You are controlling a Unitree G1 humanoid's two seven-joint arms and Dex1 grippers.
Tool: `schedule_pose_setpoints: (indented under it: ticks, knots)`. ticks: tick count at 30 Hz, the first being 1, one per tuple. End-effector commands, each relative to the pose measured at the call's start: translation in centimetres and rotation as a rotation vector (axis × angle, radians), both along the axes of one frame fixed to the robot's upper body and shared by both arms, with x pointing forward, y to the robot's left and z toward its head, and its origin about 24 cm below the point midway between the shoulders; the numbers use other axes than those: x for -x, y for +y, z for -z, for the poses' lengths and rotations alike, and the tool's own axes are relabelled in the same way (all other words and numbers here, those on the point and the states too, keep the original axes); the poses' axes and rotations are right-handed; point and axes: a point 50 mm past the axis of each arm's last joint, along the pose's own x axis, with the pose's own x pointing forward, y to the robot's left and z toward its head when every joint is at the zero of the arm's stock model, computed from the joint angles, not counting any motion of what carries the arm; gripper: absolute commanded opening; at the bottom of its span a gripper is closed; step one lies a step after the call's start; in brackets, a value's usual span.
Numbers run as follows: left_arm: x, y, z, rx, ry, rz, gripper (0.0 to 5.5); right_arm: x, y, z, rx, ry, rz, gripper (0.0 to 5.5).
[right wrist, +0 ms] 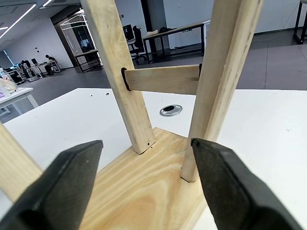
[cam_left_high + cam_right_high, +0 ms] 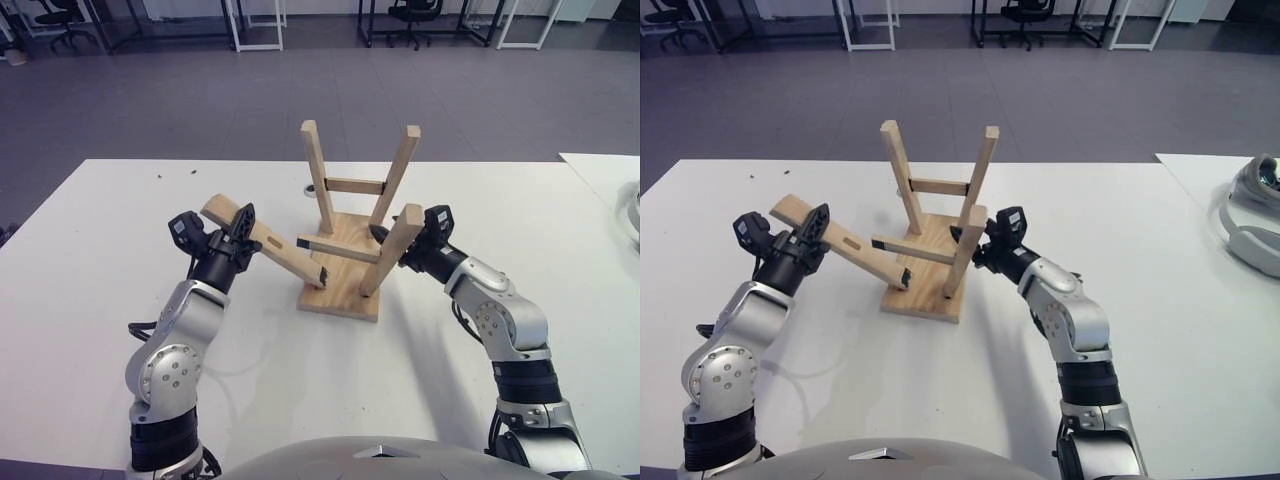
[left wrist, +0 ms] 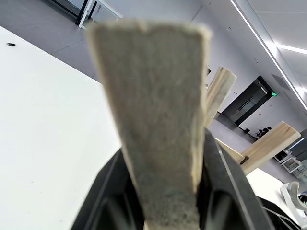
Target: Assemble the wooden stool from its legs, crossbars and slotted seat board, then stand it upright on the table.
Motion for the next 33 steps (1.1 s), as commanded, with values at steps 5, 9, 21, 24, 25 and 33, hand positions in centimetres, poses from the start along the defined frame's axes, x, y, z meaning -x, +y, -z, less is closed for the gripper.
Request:
schedule_pose_setpoints:
  ticks: [5,9,21,24,25,33]
  knots:
    - [0.5,1.0,0.9,-0.207,0.111,-0.053,1.03,-0.6,-0.2,-1.1,0.021,-0.060,0.040,3.44]
    - [0.2,-1.0,2.2,-0.308,0.154,-0.007,1.03,-0.3,0.0,-2.3,-0.013,-0.117,0.071,3.44]
    - [0.7,-3.9,2.4,-0.551,0.147,0.044,1.03,6.1,3.6,-17.0,-0.478,-0.478,-0.052,3.44]
    - [1.0,-4.7,3.9,-0.661,0.201,0.119,1.03,4.9,4.5,-15.5,-0.322,-0.404,-0.014,3.44]
    - [1.0,-4.6,4.2,-0.674,0.217,0.126,1.33,4.5,4.4,-14.9,-0.274,-0.385,0.014,3.44]
    - [0.7,-2.7,5.0,-0.836,0.233,0.204,2.67,2.9,4.4,-12.3,-0.064,-0.305,0.084,3.44]
